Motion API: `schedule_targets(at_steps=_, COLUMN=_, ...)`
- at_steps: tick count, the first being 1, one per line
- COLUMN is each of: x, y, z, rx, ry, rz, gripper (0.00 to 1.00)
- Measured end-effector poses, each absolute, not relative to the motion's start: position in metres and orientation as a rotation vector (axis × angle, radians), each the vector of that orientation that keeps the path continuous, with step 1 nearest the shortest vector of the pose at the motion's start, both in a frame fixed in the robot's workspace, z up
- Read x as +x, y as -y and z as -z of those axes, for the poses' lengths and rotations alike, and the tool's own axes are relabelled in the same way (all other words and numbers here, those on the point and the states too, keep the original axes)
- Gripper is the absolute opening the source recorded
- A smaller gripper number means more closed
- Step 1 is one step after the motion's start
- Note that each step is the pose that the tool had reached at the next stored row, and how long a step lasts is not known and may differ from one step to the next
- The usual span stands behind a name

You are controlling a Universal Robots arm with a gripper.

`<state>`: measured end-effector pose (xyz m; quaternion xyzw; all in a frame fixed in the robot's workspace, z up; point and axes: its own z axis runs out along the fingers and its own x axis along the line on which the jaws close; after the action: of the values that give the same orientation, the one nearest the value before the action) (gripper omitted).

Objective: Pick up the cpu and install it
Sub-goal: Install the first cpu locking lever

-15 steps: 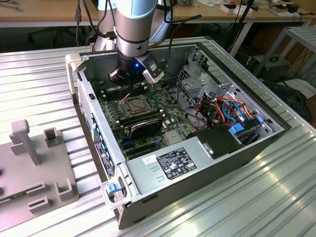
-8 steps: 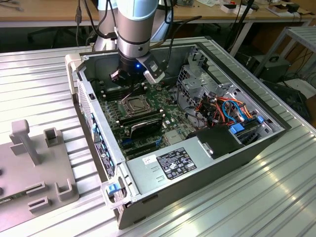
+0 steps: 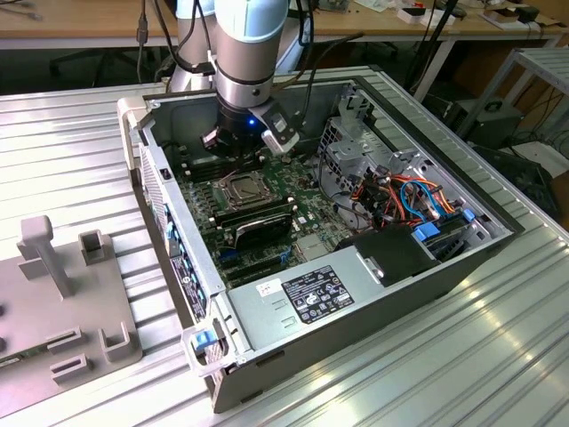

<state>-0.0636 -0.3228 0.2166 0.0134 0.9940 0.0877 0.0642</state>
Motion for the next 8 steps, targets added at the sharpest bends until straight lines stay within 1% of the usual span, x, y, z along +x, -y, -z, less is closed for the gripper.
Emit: schedule_targets(at_steps=8, x=-0.0583, y=0.3228, z=-0.207, rx=0.04, ry=-3.001, rz=-0.264, gripper=0.11)
